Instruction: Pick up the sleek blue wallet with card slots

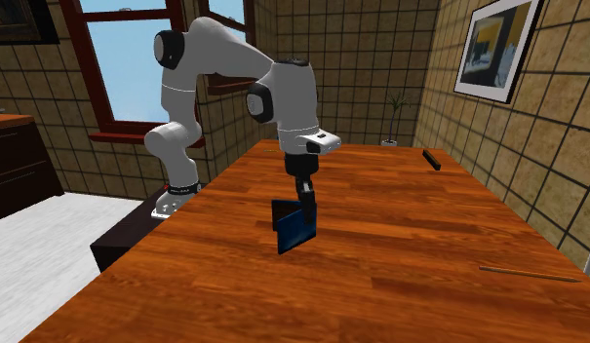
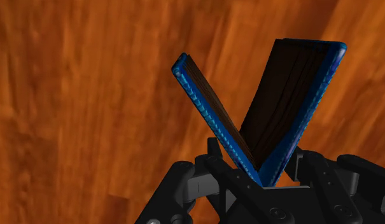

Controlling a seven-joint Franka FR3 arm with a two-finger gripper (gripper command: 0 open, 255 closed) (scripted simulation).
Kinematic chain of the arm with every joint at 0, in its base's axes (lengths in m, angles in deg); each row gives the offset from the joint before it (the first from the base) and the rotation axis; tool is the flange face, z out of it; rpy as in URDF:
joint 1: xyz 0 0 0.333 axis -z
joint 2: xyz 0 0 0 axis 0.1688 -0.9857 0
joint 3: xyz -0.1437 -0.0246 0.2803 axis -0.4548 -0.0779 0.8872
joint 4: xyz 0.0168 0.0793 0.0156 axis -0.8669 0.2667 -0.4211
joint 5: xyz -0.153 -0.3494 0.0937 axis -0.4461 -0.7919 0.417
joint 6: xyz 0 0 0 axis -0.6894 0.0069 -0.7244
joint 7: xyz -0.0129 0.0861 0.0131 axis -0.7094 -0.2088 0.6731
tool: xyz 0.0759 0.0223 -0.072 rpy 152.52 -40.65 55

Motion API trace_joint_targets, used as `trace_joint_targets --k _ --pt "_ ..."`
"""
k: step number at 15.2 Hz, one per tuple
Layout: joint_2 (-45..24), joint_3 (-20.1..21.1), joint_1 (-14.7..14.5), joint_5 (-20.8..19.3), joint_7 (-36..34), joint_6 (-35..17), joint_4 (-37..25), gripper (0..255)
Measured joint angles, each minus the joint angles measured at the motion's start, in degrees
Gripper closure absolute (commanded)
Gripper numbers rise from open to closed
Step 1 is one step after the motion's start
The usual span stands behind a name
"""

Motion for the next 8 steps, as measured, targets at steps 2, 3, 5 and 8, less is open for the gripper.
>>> trace_joint_targets --k 2,3,5,8 --pt "0.0 0.0 0.0 0.0 0.0 0.0 -0.1 255" --pt "0.1 0.0 0.0 -0.1 -0.1 0.4 -0.2 255" --pt "0.4 -0.2 -0.1 -0.4 -0.3 1.4 -1.0 255" --pt "1.2 -0.4 -0.2 -1.1 -0.8 3.2 -2.2 255"
